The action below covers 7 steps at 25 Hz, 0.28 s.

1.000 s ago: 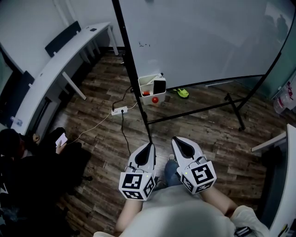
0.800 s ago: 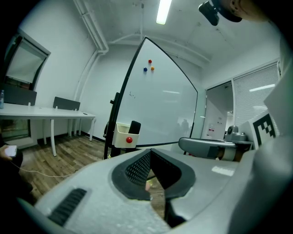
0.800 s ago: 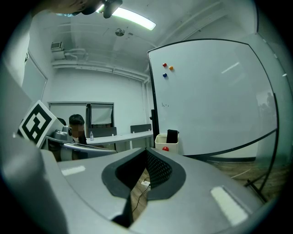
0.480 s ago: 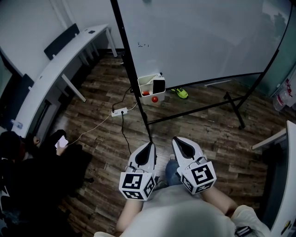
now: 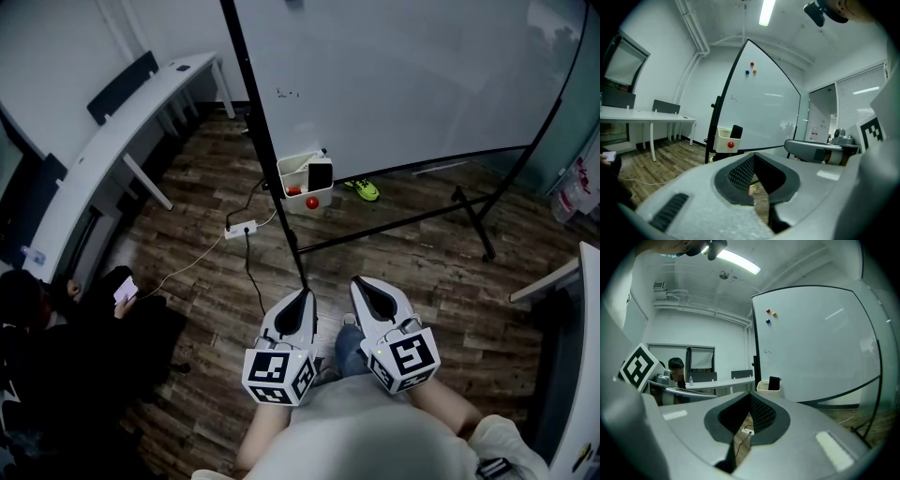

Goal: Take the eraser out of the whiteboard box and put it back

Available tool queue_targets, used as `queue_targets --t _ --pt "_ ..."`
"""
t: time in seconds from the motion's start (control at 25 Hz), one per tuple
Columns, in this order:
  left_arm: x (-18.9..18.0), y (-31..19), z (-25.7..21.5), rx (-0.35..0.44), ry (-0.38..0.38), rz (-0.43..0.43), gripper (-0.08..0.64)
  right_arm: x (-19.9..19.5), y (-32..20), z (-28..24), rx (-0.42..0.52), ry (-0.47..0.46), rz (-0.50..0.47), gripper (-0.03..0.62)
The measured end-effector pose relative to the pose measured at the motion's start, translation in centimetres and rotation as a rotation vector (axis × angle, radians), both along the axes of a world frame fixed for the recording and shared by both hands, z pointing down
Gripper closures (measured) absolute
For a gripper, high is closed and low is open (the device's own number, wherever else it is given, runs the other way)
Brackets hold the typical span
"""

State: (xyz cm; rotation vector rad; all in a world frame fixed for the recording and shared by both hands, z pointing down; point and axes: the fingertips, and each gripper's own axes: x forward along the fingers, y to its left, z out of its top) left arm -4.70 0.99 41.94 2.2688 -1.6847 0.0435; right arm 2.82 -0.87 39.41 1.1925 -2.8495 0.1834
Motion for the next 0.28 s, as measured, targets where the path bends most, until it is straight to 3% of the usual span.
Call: queue_targets --t 0.28 --pt "0.12 -0.11 0.01 -0.007 0.003 0.002 0.555 0.48 -0.16 -0.26 0.005 0.003 0.013 0.588"
